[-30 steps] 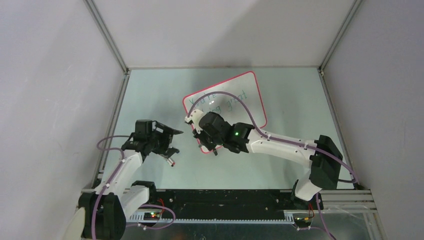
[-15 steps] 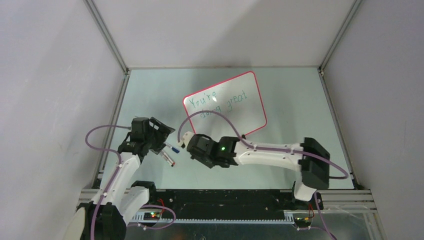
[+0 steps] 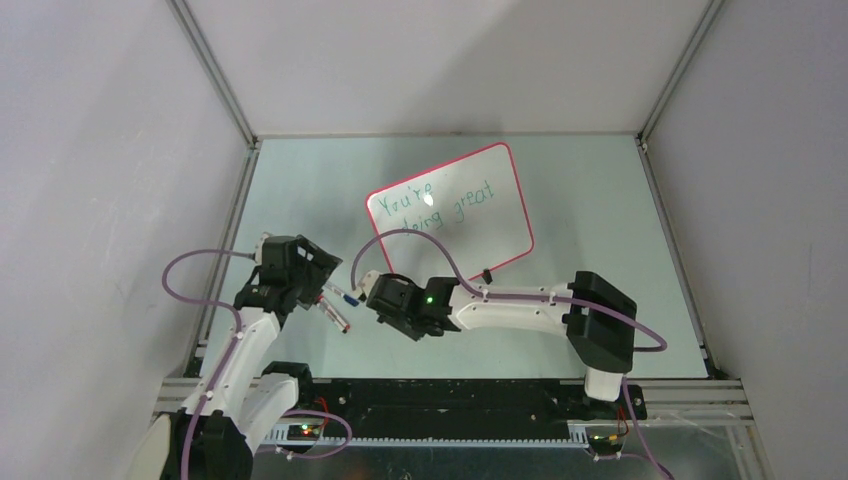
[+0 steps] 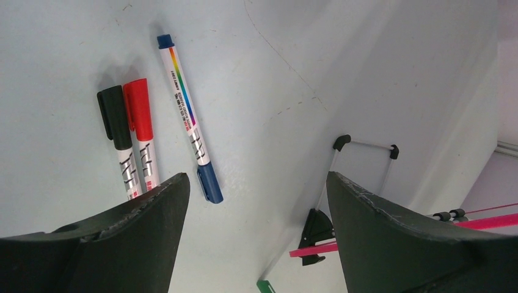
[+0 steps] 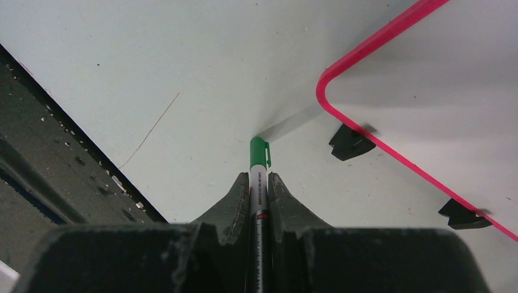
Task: Write a sentence on the whiteboard
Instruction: Place the whiteboard marker at the center of the board.
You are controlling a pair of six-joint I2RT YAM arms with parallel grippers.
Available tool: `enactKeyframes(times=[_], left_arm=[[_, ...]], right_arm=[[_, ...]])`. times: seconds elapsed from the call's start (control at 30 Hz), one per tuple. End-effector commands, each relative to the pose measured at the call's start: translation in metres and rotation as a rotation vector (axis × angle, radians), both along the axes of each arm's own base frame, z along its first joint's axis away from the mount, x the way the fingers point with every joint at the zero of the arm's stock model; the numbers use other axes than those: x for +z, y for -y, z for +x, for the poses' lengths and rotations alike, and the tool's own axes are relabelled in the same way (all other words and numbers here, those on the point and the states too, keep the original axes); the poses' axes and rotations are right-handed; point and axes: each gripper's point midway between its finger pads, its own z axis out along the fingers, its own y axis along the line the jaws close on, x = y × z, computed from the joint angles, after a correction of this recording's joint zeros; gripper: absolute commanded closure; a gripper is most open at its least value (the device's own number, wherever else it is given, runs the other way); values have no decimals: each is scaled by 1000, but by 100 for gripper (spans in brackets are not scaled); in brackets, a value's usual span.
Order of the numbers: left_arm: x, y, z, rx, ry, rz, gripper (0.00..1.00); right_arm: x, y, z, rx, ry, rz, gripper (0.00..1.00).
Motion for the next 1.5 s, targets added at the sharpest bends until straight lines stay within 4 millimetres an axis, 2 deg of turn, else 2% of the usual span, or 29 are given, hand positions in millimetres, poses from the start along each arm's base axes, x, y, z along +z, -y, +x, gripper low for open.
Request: enactKeyframes(times=[0.0,0.07,0.17,0.23,0.4,0.43,0.47,0.53,0.6,0.83,0.97,1.2,1.47], left_arm=[[10,-10,5,12,31,50,14],[11,-10,5,8,36,54,14],[14,-9,6,-5,50,59,14],[17,-8,7,-21,67,61,15],[26,-6,8,-38,127,66,15],[26,-7,8,-35,129,68,15],[27,-9,7,-27,134,75,15],[27,-13,6,-14,131,89,15],[28,-15,4,-7,123,102,15],[41,-31,2,43,139,169,15],[54,-41,-2,85,166,211,15],[77,-68,-17,183,181,318,15],[102,-108,-45,358,152,462,15]], right_arm=[[14,2,-4,3,-38,51,100],[31,-1,-5,11,-39,96,100],[44,-2,-6,17,-36,117,100],[40,0,-6,11,-31,96,100],[-2,7,-6,-5,-30,-18,100],[121,17,-11,0,61,297,100],[17,5,-9,-6,-16,47,100],[-18,9,-10,-14,-36,-34,100],[-12,5,-7,-21,-19,-11,100],[64,-28,24,-112,159,277,100],[85,-49,43,-167,273,406,100],[109,-86,65,-149,403,559,100],[100,-107,89,-131,496,596,100]])
